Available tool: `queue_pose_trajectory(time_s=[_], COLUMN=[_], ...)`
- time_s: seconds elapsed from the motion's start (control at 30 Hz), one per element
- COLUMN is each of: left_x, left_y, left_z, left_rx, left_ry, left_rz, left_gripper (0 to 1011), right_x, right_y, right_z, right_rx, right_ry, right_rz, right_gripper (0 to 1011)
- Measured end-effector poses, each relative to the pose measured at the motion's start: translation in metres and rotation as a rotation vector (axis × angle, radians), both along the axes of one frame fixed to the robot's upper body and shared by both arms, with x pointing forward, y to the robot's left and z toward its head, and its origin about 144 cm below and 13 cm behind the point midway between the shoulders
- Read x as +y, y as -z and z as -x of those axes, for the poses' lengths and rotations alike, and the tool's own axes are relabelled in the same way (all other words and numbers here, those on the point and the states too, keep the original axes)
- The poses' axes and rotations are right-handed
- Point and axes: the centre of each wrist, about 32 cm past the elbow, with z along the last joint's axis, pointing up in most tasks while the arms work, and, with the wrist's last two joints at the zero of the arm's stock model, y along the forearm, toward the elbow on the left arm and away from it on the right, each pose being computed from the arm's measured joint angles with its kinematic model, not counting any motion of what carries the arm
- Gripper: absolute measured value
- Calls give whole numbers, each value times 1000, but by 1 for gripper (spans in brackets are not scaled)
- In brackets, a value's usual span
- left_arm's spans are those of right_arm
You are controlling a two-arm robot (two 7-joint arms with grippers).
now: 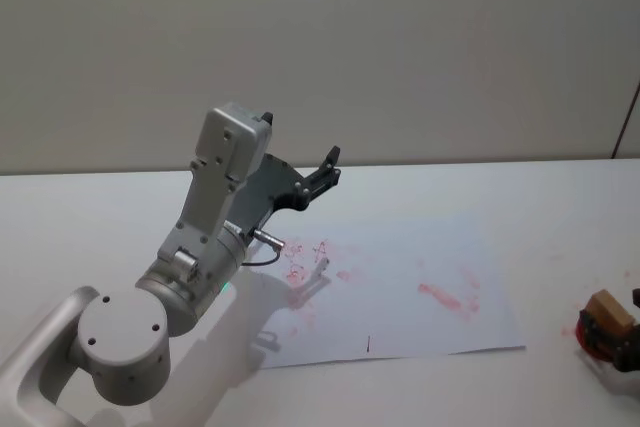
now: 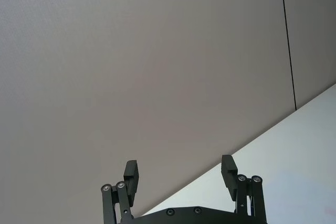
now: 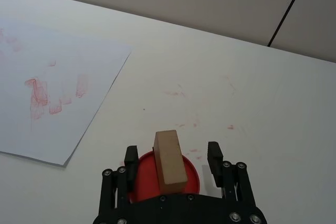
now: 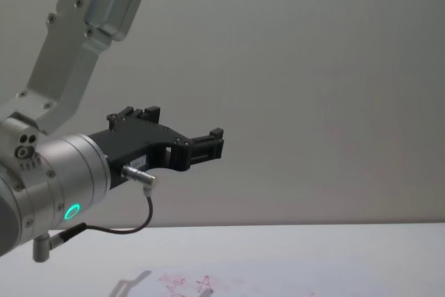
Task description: Use the one hand to pick up the stamp and affix it onto the A4 paper.
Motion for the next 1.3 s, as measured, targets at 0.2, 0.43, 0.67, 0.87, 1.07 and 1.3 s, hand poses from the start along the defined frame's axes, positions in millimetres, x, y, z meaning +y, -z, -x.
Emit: queue_pose_trajectory(time_s=[0.2, 0.43, 0.67, 0.87, 1.07, 1.3], left_x=[0, 0, 0, 0, 0, 0], left_y=[0, 0, 0, 0, 0, 0], left_z=[0, 0, 0, 0, 0, 0], left_rx=[0, 0, 0, 0, 0, 0], left_ry=[0, 0, 0, 0, 0, 0], left_rz=[0, 0, 0, 0, 0, 0], left_gripper=[1001, 1001, 1001, 1001, 1001, 1001], right_x=[1, 1, 2, 3, 9, 23], right_y=[1, 1, 1, 1, -3, -12], right_z=[-1, -3, -3, -5, -10, -20], right_rx=[4, 7, 9, -2, -34, -81], right_ry=[-3, -5, -7, -12, -31, -79], right_rz=[2, 3, 4, -6, -42, -113], right_gripper=[624, 426, 228, 219, 219, 219])
